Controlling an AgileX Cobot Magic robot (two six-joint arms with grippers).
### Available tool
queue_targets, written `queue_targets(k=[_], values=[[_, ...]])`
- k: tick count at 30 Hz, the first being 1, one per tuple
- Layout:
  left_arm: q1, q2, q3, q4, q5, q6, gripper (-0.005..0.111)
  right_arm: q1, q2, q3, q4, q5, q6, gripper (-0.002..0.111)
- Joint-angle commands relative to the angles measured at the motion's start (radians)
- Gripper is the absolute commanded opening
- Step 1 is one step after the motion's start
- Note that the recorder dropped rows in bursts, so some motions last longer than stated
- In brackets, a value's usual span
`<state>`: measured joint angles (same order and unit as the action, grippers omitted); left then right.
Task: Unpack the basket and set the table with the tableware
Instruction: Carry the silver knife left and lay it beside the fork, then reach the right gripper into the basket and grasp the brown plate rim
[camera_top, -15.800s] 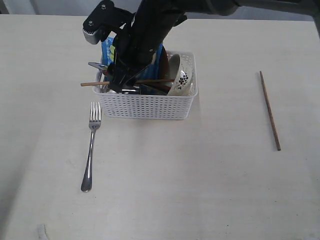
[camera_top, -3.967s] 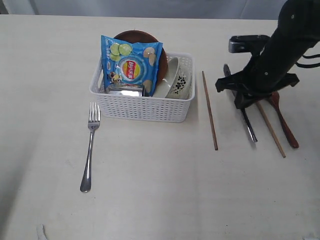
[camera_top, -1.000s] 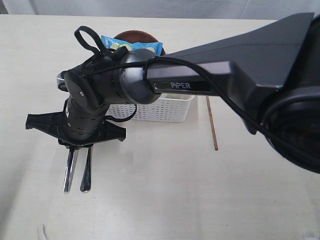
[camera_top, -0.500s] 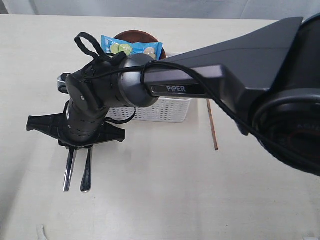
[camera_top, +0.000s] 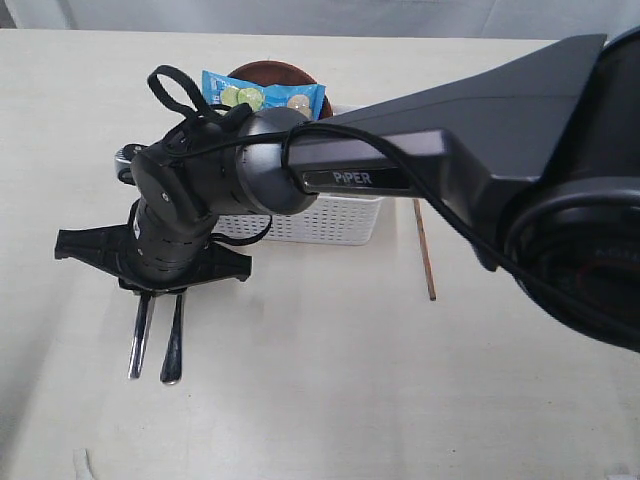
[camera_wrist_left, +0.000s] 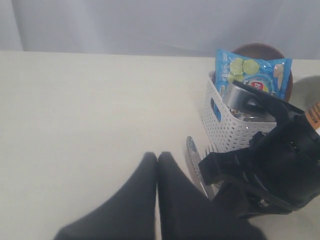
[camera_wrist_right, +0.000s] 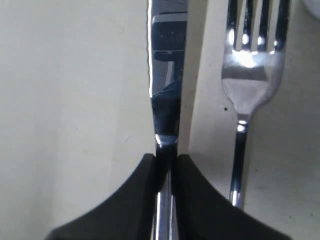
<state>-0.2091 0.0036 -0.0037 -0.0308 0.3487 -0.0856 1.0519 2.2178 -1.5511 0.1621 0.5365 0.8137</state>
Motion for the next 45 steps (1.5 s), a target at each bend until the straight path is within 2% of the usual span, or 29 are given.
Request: queue_targets(k=[1,6,8,18,24,30,37,45], values=[[-0.005,-0.004,0.004,0.001,-0.002,0.003,0.0,-0.003,-0.001,-0.007,-0.018,-0.017,0.005,0.003],[-0.005,-0.004,0.004,0.001,-0.002,0.003,0.0,-0.003,-0.001,-0.007,-0.018,-0.017,0.005,0.028],[-0.005,-0.004,0.004,0.001,-0.002,0.003,0.0,-0.003,-0.001,-0.007,-0.018,-0.017,0.005,0.032],[-0.005,-0.004,0.004,0.001,-0.002,0.003,0.0,-0.003,-0.046,-0.007,-0.018,-0.039,0.0,0.032],[-0.005,-0.004,0.004,0.001,-0.002,0.003,0.0,-0.003,-0.163,-0.007,-0.026,-0.057,-0.079,0.032],[-0.005,-0.004,0.004,0.001,-0.002,0.003,0.0,-0.023,-0.308,-0.007,-0.12,-0.039,-0.169,0.032],[-0.005,-0.004,0.004,0.001,-0.002,0.003,0.0,-0.167,-0.432,-0.007,-0.162,0.151,-0.333,0.032],[-0.005,-0.004,0.004,0.001,-0.002,0.003,0.0,-0.367,-0.457,-0.007,-0.162,0.319,-0.571,0.032]])
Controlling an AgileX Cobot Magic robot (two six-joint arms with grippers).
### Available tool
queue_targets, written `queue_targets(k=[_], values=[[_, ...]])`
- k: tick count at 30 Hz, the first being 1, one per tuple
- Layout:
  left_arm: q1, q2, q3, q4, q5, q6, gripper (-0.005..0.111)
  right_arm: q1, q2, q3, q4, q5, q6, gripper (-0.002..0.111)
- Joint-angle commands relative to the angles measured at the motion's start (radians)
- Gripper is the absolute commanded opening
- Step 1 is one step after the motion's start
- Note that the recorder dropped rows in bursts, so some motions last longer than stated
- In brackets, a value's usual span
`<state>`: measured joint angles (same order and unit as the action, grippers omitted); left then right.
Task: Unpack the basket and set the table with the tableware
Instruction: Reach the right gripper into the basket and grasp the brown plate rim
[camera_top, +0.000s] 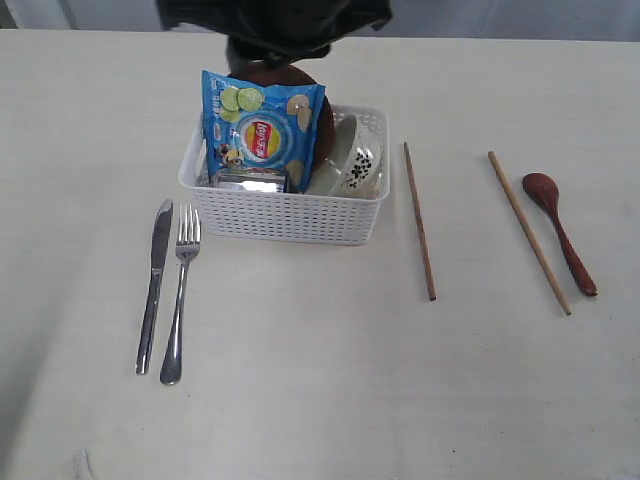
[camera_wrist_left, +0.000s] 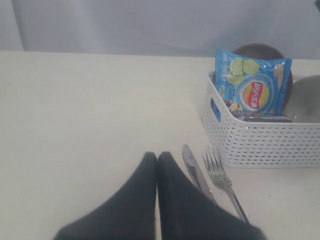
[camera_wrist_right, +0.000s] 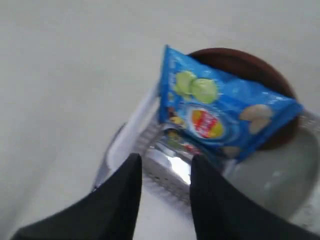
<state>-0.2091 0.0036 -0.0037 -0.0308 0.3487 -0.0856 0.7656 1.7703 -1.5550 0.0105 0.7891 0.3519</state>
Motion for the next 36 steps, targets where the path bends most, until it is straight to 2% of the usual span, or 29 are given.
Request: queue_targets(k=[1,12,17,21,26,32,36], values=[[-0.005,-0.004,0.004,0.001,-0.002,0.003,0.0,-0.103,-0.009,-0.003,-0.01,0.073,-0.141,0.032],[-0.005,-0.004,0.004,0.001,-0.002,0.003,0.0,-0.265,-0.007,-0.003,-0.01,0.053,-0.39,0.032],[-0.005,-0.004,0.004,0.001,-0.002,0.003,0.0,-0.312,0.008,-0.003,0.05,0.009,-0.594,0.032],[-0.005,-0.004,0.004,0.001,-0.002,0.003,0.0,-0.376,0.046,-0.003,0.231,-0.025,-0.73,0.032],[-0.005,-0.004,0.004,0.001,-0.002,0.003,0.0,-0.432,0.112,-0.003,0.469,-0.02,-1.032,0.032],[-0.005,-0.004,0.004,0.001,-0.002,0.003,0.0,-0.447,0.198,-0.003,0.7,-0.025,-1.341,0.032],[-0.005,-0.004,0.004,0.001,-0.002,0.003,0.0,-0.447,0.252,-0.003,0.773,-0.037,-1.431,0.032]])
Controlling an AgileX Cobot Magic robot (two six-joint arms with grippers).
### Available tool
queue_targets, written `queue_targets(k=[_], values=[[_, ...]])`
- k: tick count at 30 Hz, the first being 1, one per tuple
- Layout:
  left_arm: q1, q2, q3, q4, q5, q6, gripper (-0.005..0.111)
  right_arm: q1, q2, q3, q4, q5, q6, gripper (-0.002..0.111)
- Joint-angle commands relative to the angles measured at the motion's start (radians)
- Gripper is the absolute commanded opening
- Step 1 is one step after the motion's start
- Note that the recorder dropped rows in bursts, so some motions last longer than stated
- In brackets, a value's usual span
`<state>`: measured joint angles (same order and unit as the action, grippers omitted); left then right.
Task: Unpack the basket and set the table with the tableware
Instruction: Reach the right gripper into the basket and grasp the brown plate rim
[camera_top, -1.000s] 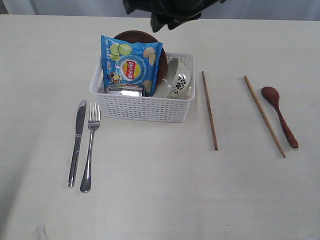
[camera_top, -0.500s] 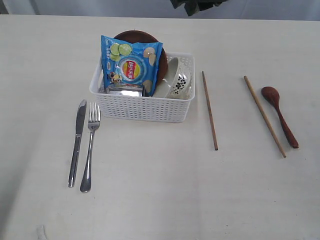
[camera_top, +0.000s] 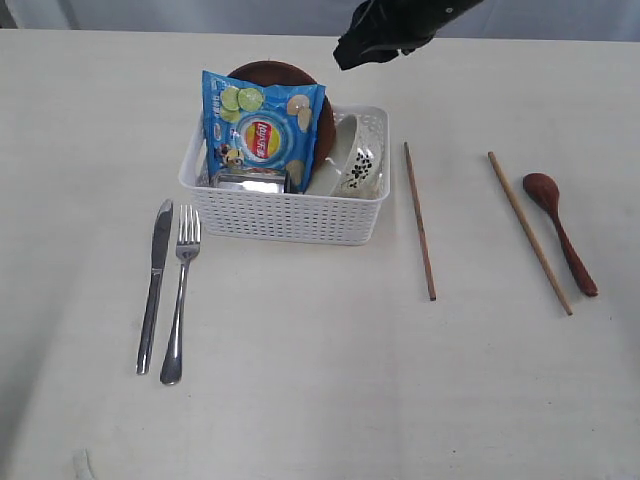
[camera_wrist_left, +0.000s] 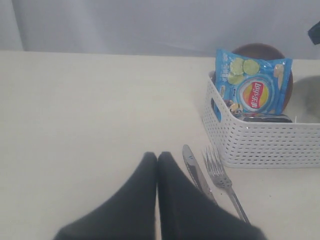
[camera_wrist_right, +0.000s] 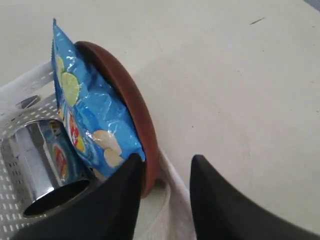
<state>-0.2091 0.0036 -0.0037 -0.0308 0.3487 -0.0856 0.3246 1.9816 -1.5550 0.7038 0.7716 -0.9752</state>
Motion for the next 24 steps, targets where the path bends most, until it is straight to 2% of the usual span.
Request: queue_targets(k=[1,7,11,14,17,24], values=[[-0.005,-0.004,0.004,0.001,-0.002,0.003,0.0,-0.006,0.053,-0.003,0.081,-0.037,-0.104,0.032],[-0.005,-0.004,0.004,0.001,-0.002,0.003,0.0,-0.006,0.105,-0.003,0.091,-0.075,-0.146,0.032],[-0.005,-0.004,0.004,0.001,-0.002,0.003,0.0,-0.006,0.116,-0.003,0.184,-0.028,-0.256,0.033],[-0.005,-0.004,0.004,0.001,-0.002,0.003,0.0,-0.006,0.116,-0.003,0.251,0.004,-0.307,0.04],[-0.005,-0.004,0.004,0.001,-0.002,0.003,0.0,-0.006,0.116,-0.003,0.251,-0.003,-0.303,0.046],[-0.005,-0.004,0.004,0.001,-0.002,0.003,0.0,-0.035,0.116,-0.021,0.246,0.015,-0.27,0.045]])
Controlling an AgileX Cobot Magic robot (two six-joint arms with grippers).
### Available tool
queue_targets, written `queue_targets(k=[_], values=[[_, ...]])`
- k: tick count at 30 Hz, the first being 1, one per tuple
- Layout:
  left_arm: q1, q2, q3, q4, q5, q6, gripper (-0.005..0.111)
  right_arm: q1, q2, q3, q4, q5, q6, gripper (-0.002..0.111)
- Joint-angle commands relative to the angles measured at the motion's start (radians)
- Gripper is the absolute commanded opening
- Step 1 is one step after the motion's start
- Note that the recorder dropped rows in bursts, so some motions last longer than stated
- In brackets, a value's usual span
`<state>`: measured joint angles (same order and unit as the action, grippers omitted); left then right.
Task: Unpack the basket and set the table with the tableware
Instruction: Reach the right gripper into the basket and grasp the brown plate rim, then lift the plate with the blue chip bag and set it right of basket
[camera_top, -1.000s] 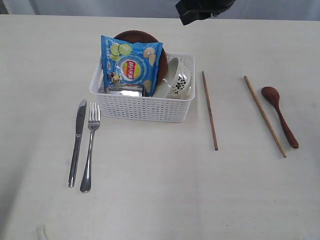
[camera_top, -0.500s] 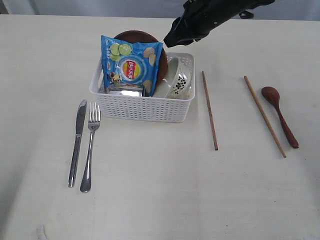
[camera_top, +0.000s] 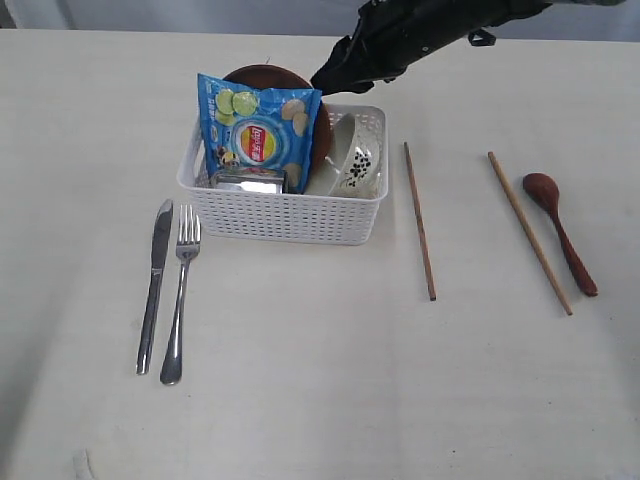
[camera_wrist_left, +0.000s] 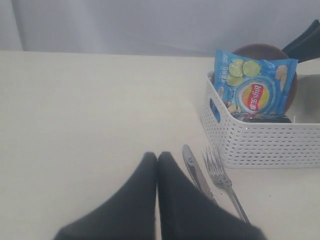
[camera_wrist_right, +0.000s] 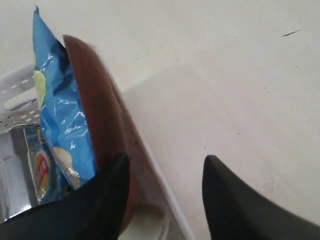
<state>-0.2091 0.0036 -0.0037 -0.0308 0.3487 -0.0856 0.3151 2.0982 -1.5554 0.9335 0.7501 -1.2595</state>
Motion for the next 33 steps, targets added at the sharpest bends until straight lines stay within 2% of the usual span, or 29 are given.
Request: queue_targets(k=[1,6,10,13,19,26,28,32,33], values=[[-0.005,-0.004,0.004,0.001,-0.002,0.003,0.0,-0.035,-0.001,-0.032,0.016,0.062,0.016,0.045],[-0.005,-0.004,0.004,0.001,-0.002,0.003,0.0,-0.069,-0.001,-0.098,0.074,0.235,-0.027,0.045],[-0.005,-0.004,0.004,0.001,-0.002,0.003,0.0,-0.069,-0.001,-0.119,0.072,0.302,-0.103,0.045],[-0.005,-0.004,0.004,0.001,-0.002,0.003,0.0,-0.063,0.004,-0.119,0.059,0.302,-0.127,0.046],[-0.005,-0.004,0.004,0.001,-0.002,0.003,0.0,-0.063,0.029,-0.119,0.058,0.3,-0.127,0.066],[-0.005,-0.004,0.004,0.001,-0.002,0.003,0.0,-0.004,0.095,-0.119,0.072,0.243,-0.142,0.066],[-0.005,-0.004,0.004,0.001,-0.002,0.003,0.0,0.013,0.105,-0.119,0.077,0.226,-0.154,0.06],[-0.005,-0.004,0.004,0.001,-0.002,0.003,0.0,0.009,0.106,-0.119,0.066,0.179,-0.154,0.008],[-0.005,-0.004,0.004,0.001,-0.002,0.003,0.0,0.003,0.105,-0.119,0.056,0.17,-0.154,0.0]])
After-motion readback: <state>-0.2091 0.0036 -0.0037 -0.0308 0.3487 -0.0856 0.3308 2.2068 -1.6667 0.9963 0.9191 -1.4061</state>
